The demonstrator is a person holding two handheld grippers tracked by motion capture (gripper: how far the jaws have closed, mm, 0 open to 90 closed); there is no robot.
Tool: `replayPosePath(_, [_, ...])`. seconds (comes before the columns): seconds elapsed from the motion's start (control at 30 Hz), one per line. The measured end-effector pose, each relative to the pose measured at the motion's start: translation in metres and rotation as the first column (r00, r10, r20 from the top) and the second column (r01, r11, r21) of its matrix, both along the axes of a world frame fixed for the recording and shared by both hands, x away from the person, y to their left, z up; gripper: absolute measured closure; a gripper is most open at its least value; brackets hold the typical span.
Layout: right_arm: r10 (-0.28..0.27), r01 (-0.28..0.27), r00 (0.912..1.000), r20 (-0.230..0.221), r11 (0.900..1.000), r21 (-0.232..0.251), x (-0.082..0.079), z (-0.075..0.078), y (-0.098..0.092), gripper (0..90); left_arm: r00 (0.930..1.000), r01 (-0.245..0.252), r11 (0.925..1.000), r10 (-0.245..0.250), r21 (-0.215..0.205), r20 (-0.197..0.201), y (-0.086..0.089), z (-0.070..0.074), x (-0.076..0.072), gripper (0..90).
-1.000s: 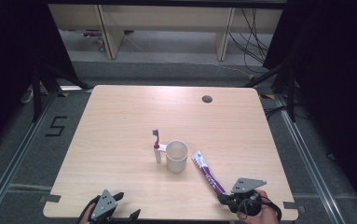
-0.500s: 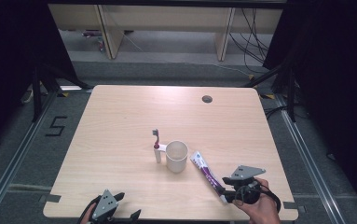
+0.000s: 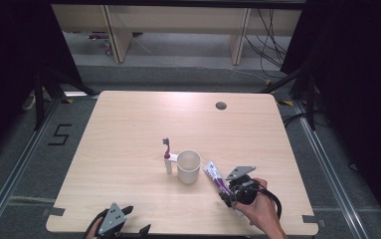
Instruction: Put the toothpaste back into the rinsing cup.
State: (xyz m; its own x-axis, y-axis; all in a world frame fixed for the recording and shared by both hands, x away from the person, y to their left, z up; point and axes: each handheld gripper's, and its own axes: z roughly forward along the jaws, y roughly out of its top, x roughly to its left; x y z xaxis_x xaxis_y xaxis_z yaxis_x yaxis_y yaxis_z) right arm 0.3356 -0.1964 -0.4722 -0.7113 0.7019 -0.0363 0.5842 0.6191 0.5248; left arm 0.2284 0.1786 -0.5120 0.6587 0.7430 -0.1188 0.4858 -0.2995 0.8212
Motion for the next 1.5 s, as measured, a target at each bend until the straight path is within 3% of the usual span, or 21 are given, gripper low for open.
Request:
replayPosePath(0.3, [-0.007, 0.004, 0.9991, -0.041, 0.998, -0.07, 0.017, -0.004, 0.016, 49.2, 1.0, -0.003, 1.0, 0.003, 0.004, 0.0, 0.001, 0.001, -0.001, 16.8])
replayPosePath(0.5, [-0.02, 0.012, 0.9964, -0.082, 0.996, -0.087, 0.027, -0.006, 0.019, 52.8, 1.0, 0.0, 1.0, 0.0, -0.001, -0.001, 0.0, 0.001, 0.0, 16.7])
replayPosePath(0.53, [-0.014, 0.006, 0.9955, -0.094, 0.996, -0.085, 0.028, -0.006, 0.019, 52.7, 1.0, 0.008, 0.9997, -0.008, 0.024, 0.0, 0.002, 0.001, 0.0, 16.7])
replayPosePath(0.57, [-0.019, 0.01, 0.9953, -0.095, 0.996, -0.086, 0.03, -0.006, 0.018, 52.8, 1.0, 0.004, 1.0, -0.004, -0.001, -0.001, 0.0, 0.001, -0.001, 16.7])
replayPosePath(0.6, [-0.034, 0.025, 0.9927, -0.116, 0.997, -0.079, 0.029, -0.006, 0.019, 54.2, 1.0, 0.004, 1.0, -0.004, -0.001, 0.001, 0.0, 0.001, -0.001, 16.8])
replayPosePath(0.67, [-0.006, -0.006, 0.9929, -0.119, 0.995, -0.099, 0.031, -0.005, 0.018, 58.0, 1.0, 0.009, 0.9995, -0.009, 0.031, 0.001, 0.002, 0.001, 0.0, 16.9])
replayPosePath(0.7, [0.005, -0.018, 0.9926, -0.121, 0.994, -0.108, 0.032, -0.004, 0.018, 59.2, 1.0, 0.0, 1.0, 0.0, 0.0, -0.001, 0.001, 0.001, -0.001, 17.1])
replayPosePath(0.73, [-0.004, -0.011, 0.9911, -0.133, 0.994, -0.112, 0.031, -0.003, 0.019, 59.1, 1.0, -0.002, 1.0, 0.002, -0.003, -0.001, 0.0, 0.001, -0.001, 17.1])
replayPosePath(0.87, [0.012, -0.03, 0.9916, -0.128, 0.99, -0.14, 0.036, -0.002, 0.019, 60.8, 1.0, 0.0, 1.0, 0.0, -0.009, 0.005, 0.001, 0.001, 0.0, 17.1])
replayPosePath(0.9, [0.012, -0.033, 0.9897, -0.142, 0.989, -0.143, 0.036, -0.001, 0.02, 62.7, 1.0, -0.003, 0.9999, 0.003, -0.01, 0.004, 0.001, 0.001, -0.001, 17.1])
replayPosePath(0.97, [0.009, -0.029, 0.9911, -0.133, 0.988, -0.154, 0.038, 0.003, 0.02, 70.9, 1.0, 0.004, 1.0, -0.004, -0.001, 0.004, 0.001, 0.001, -0.001, 17.1])
replayPosePath(1.03, [0.022, -0.044, 0.9915, -0.128, 0.985, -0.165, 0.041, 0.006, 0.016, 73.7, 1.0, 0.006, 1.0, -0.006, 0.0, 0.004, 0.002, 0.001, -0.001, 17.1])
replayPosePath(1.27, [0.016, -0.049, 0.9837, -0.179, 0.982, -0.18, 0.048, -0.004, 0.012, 74.8, 1.0, -0.003, 1.0, 0.003, -0.009, 0.003, 0.0, 0.0, -0.001, 17.1])
replayPosePath(1.5, [0.036, -0.082, 0.9792, -0.2, 0.971, -0.224, 0.054, -0.004, 0.018, 72.9, 1.0, 0.008, 1.0, -0.008, -0.005, 0.0, 0.002, 0.001, -0.001, 17.1])
